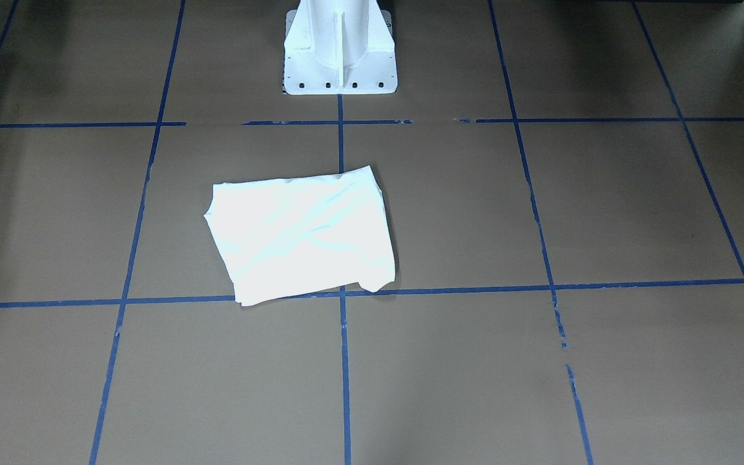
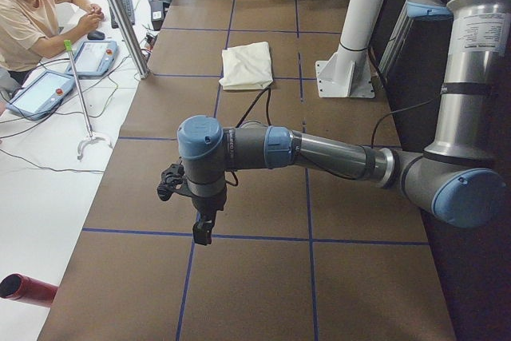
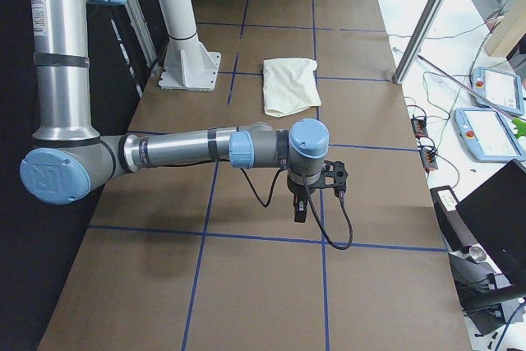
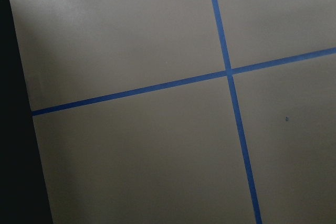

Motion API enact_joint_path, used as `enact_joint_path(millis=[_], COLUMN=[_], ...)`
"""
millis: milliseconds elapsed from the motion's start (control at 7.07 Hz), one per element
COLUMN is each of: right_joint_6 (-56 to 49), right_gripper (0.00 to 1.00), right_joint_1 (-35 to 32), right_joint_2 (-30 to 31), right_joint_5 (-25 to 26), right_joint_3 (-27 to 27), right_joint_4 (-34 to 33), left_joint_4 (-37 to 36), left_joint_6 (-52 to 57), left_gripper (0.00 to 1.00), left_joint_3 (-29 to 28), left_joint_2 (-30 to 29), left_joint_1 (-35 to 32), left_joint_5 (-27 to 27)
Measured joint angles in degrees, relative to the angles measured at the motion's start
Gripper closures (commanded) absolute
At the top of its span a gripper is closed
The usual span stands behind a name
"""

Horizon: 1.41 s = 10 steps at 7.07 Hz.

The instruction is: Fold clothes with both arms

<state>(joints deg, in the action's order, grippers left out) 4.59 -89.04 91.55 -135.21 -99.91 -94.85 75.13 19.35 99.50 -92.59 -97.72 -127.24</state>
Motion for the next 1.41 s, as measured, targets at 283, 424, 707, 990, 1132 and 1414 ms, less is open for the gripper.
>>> enact_joint_path(millis=[283,424,707,990,1132,1414], right_joint_6=[0.0,0.0,0.1,0.4,0.6,0.7], right_gripper=[0.0,0.0,0.0,0.0,0.0,0.0], right_joint_1=[0.0,0.0,0.0,0.0,0.0,0.0], right_joint_2=[0.4,0.6,1.7,2.5,2.6,2.7], right_joint_5=[-0.1,-0.1,-0.3,-0.5,-0.5,-0.5], right_joint_3=[-0.1,-0.1,0.1,0.1,0.0,0.0], right_joint_4=[0.0,0.4,2.8,4.2,4.4,4.8], left_joint_4=[-0.4,-0.5,-0.4,-0.7,-0.7,-0.1], left_joint_6=[0.3,0.4,0.5,0.4,0.4,0.2], left_gripper=[0.0,0.0,0.0,0.0,0.0,0.0], left_joint_3=[0.4,0.3,1.4,2.9,2.6,2.3], left_joint_2=[0.6,1.4,2.2,3.3,4.9,8.1], left_joint_1=[0.8,2.8,7.7,8.9,8.8,7.9], left_joint_5=[0.0,0.0,0.0,-2.8,-6.9,-13.5])
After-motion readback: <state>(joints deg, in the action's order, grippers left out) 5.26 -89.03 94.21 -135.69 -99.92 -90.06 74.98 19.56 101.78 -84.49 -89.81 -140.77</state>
